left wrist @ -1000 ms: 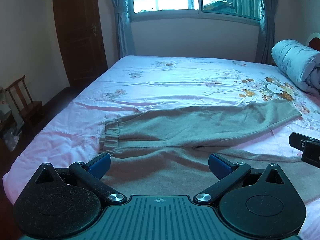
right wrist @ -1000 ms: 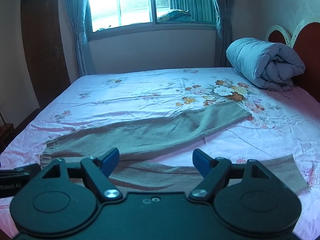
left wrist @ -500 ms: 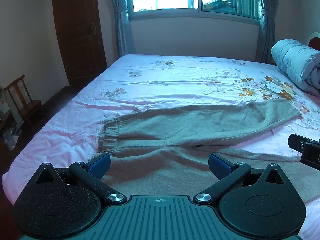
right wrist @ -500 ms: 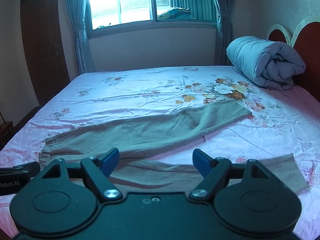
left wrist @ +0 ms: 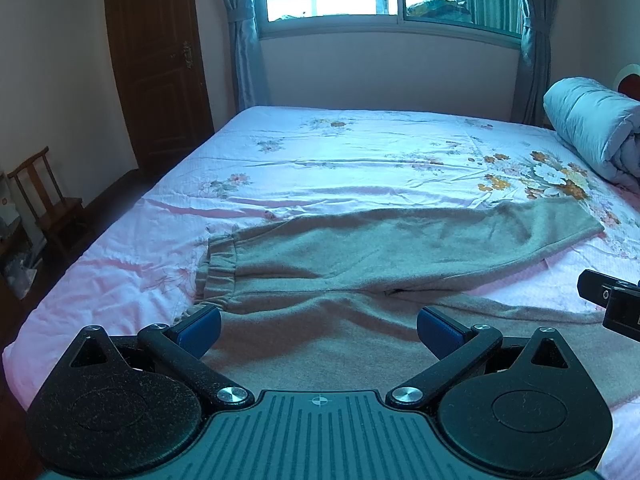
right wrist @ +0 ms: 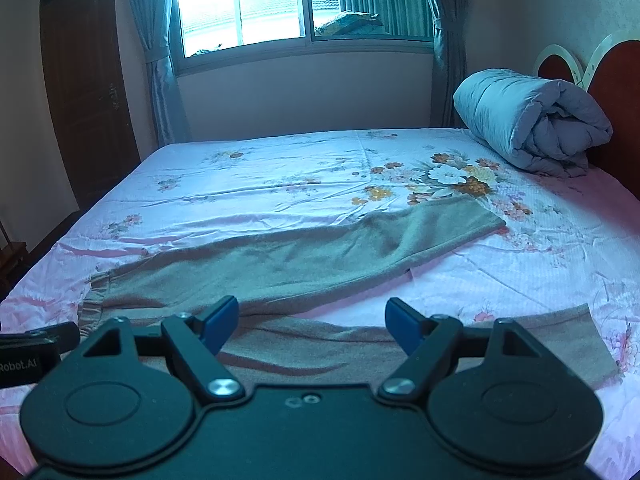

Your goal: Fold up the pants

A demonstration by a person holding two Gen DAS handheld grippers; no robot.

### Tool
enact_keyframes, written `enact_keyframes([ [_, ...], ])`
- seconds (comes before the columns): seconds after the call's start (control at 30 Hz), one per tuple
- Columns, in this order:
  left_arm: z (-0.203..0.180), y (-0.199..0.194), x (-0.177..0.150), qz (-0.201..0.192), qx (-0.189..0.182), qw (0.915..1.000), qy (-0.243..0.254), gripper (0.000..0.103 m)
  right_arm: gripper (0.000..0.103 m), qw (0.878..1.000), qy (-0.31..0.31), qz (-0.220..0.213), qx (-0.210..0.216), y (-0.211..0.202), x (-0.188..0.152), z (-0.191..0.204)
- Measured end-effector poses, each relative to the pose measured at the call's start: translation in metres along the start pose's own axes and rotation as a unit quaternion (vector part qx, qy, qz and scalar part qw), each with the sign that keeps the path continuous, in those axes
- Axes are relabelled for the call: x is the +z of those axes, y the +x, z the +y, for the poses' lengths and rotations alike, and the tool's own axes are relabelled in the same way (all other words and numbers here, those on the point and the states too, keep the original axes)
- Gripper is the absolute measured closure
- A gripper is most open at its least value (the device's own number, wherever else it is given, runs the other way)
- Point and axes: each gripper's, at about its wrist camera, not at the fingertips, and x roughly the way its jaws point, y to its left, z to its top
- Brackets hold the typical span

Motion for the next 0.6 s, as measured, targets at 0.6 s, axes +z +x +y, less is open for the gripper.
enact_keyframes([
  [0.6,-0.0013,0.0053,0.0009,0.005,-0.001,1.0,0.0,0.0,0.029,1.0,0.006,0.008,-0.001,0.0068,-0.0022,-0.0009],
])
